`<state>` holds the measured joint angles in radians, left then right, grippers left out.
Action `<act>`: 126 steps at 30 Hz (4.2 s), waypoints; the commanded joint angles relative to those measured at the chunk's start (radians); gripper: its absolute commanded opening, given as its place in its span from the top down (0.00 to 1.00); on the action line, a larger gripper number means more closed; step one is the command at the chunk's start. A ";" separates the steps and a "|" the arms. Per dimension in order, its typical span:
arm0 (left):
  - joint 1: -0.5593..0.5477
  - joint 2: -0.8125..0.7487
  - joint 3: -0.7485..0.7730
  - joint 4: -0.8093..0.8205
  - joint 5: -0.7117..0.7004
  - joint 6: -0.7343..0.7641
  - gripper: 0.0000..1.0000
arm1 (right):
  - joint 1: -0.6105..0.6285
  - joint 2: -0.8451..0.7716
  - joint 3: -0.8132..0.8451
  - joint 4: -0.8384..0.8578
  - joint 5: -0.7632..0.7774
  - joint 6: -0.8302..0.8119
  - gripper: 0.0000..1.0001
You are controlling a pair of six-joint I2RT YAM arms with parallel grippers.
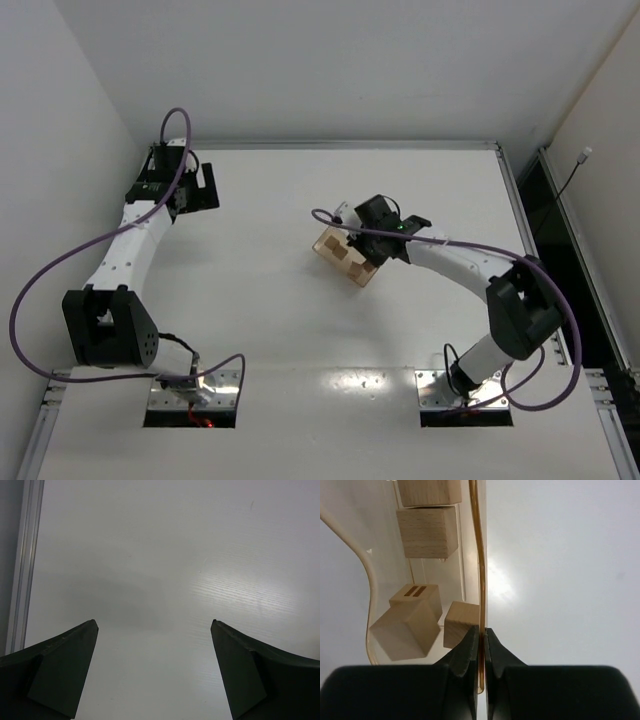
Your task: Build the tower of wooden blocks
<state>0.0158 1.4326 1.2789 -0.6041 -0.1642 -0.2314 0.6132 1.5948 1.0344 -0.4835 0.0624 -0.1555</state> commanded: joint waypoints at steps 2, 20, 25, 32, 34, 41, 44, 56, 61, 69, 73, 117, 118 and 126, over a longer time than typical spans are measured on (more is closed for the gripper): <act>0.027 -0.003 -0.009 0.012 -0.070 -0.034 0.05 | 0.005 -0.049 0.038 0.193 0.334 0.033 1.00; 0.179 -0.003 0.000 -0.008 -0.035 -0.063 0.05 | 0.207 0.168 -0.247 1.425 1.021 -0.866 1.00; 0.210 0.006 0.000 -0.008 0.001 -0.072 0.05 | 0.261 0.328 -0.372 2.064 1.004 -1.310 1.00; 0.242 0.006 0.000 -0.017 0.025 -0.072 0.05 | 0.327 0.432 -0.404 2.301 0.909 -1.529 1.00; 0.254 -0.003 0.000 -0.017 0.035 -0.072 0.05 | 0.338 0.442 -0.395 2.301 0.890 -1.565 1.00; 0.263 -0.003 -0.010 -0.017 0.069 -0.072 0.05 | 0.378 0.426 -0.384 2.301 0.834 -1.671 1.00; 0.263 -0.003 -0.010 -0.017 0.078 -0.072 0.05 | 0.378 0.398 -0.384 2.301 0.797 -1.745 1.00; 0.263 0.008 -0.001 -0.017 0.106 -0.072 0.05 | 0.326 0.355 -0.362 2.301 0.672 -1.879 1.00; 0.263 0.008 0.008 -0.028 0.115 -0.072 0.05 | 0.300 0.355 -0.312 2.301 0.672 -1.889 1.00; 0.263 0.008 0.008 -0.028 0.115 -0.072 0.05 | 0.272 0.344 -0.253 2.301 0.706 -1.899 1.00; 0.272 -0.012 0.008 -0.028 0.115 -0.072 0.05 | 0.284 0.269 -0.295 2.301 0.741 -1.889 1.00; 0.280 0.060 -0.049 -0.014 0.448 0.064 0.06 | -0.315 0.511 0.742 -0.306 -0.024 -0.110 1.00; 0.280 0.060 -0.049 -0.014 0.448 0.064 0.06 | -0.340 0.527 0.762 -0.306 -0.045 -0.092 1.00; 0.280 0.087 -0.049 -0.014 0.448 0.064 0.06 | -0.607 0.619 0.911 -0.306 -0.114 0.123 1.00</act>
<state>0.2943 1.5105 1.2030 -0.6353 0.2657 -0.1795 0.0711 2.2143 1.8584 -0.8078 0.0097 -0.1543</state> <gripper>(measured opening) 0.939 0.010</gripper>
